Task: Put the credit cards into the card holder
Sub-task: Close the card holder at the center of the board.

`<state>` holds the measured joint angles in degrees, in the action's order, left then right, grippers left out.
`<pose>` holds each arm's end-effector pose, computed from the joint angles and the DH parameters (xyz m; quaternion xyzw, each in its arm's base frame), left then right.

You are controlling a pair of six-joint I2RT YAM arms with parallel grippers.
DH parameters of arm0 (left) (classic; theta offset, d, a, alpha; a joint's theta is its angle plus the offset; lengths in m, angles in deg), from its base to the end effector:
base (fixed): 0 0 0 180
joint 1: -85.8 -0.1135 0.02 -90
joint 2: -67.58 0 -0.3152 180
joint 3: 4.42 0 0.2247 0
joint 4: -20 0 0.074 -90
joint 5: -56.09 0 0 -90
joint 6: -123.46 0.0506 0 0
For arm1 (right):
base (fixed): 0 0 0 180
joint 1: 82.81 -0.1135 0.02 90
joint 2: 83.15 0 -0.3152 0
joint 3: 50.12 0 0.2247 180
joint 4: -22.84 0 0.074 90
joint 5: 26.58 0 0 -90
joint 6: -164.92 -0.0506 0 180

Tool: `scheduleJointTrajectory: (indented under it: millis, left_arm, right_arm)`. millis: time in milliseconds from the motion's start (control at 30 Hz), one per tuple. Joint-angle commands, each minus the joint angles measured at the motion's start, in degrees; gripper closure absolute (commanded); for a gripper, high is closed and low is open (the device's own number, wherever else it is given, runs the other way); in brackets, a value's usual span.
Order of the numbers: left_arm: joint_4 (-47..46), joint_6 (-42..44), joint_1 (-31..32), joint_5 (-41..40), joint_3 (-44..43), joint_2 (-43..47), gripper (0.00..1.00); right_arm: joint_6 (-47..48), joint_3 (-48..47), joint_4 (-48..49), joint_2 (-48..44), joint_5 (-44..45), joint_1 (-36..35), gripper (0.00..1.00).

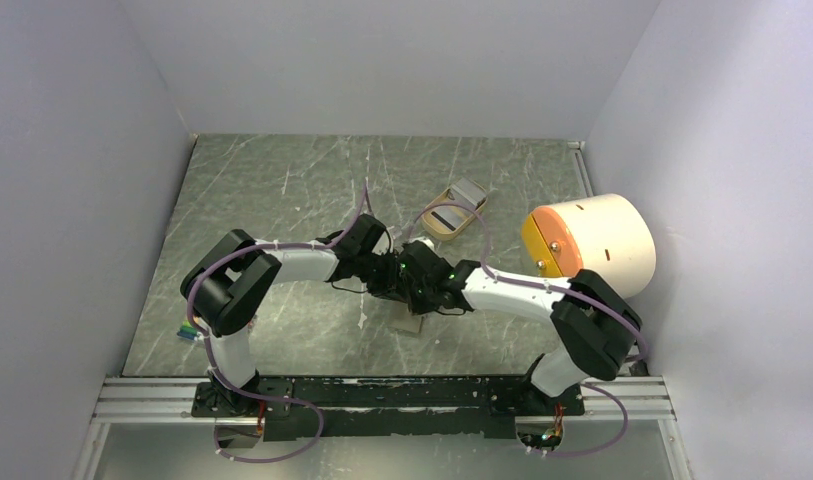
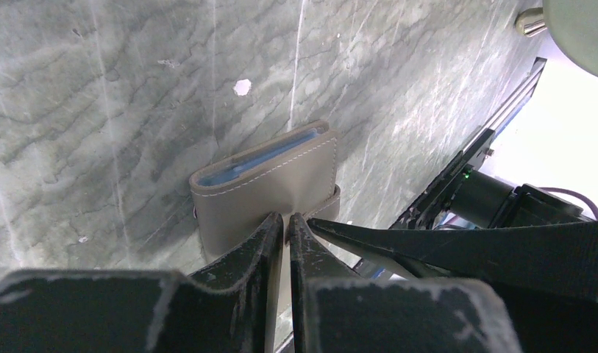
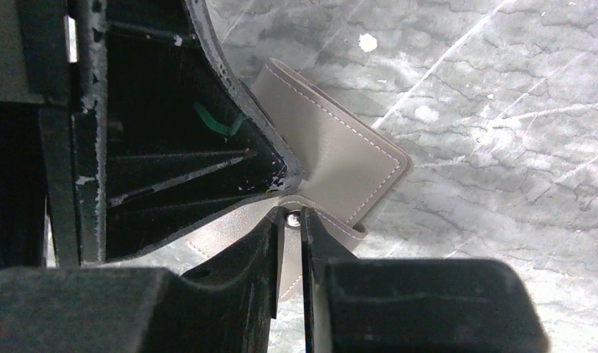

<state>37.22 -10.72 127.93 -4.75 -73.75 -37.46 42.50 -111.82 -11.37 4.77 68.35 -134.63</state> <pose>0.2471 -0.2568 0.1924 0.0636 0.9189 -0.3845 0.0612 0.1713 0.2108 0.2210 -0.1519 0.9540 0.1402 0.2170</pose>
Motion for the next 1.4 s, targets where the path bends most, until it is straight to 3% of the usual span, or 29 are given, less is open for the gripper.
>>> scheduleJointTrajectory:
  millis: [0, 300, 533, 833, 967, 1133, 1167, 1200, 1233, 1267, 1300, 1367]
  left_arm:
    - [1.50, -0.38, 0.60, -0.70, 0.89, -1.11, 0.85]
    - [2.58, -0.16, 0.00, -0.13, 0.91, -1.45, 0.84]
    - [3.38, 0.95, -0.48, -1.75, 0.12, 3.76, 0.84]
    - [6.77, 0.85, -2.81, -8.98, 0.65, 14.71, 0.80]
    - [9.58, 2.20, -4.63, -12.97, 2.09, 20.62, 0.76]
    - [15.74, 5.57, -6.35, -21.71, 0.94, 30.97, 0.45]
    - [17.63, 6.31, -6.43, -23.59, -0.46, 32.80, 0.34]
    - [20.85, 7.05, -6.52, -25.78, -2.28, 34.58, 0.09]
    - [23.11, 7.77, -6.46, -27.68, -4.29, 36.14, 0.00]
    - [24.78, 8.51, -6.48, -29.41, -6.21, 37.71, 0.01]
    - [26.59, 9.28, -6.49, -31.04, -8.30, 39.49, 0.01]
    - [28.30, 12.08, -6.47, -33.76, -11.92, 42.03, 0.01]
  right_arm:
    - [0.49, 2.31, -7.05, 8.15, -5.01, -1.32, 0.82]
    - [1.51, 1.99, -7.93, 11.74, -7.86, -1.03, 0.81]
    - [2.16, -2.16, -12.21, 4.20, -1.67, 1.01, 0.79]
    - [-2.00, 1.06, -4.99, -12.33, 0.64, 1.92, 0.55]
    - [-5.16, 4.43, 1.38, -16.35, -0.58, 2.08, 0.52]
    - [-4.38, 4.00, 4.38, -21.30, 2.06, 2.02, 0.45]
    - [-3.23, 2.75, 4.17, -22.35, 3.22, 2.07, 0.43]
    - [-1.68, 0.76, 3.03, -23.24, 4.60, 2.15, 0.40]
    - [-0.30, -1.58, 1.19, -23.78, 6.39, 2.23, 0.35]
    - [0.86, -4.24, -1.04, -24.29, 8.24, 2.21, 0.25]
    - [1.99, -6.61, -3.54, -24.78, 9.99, 2.18, 0.02]
    - [3.83, -10.06, -5.85, -26.41, 12.47, 2.18, 0.00]
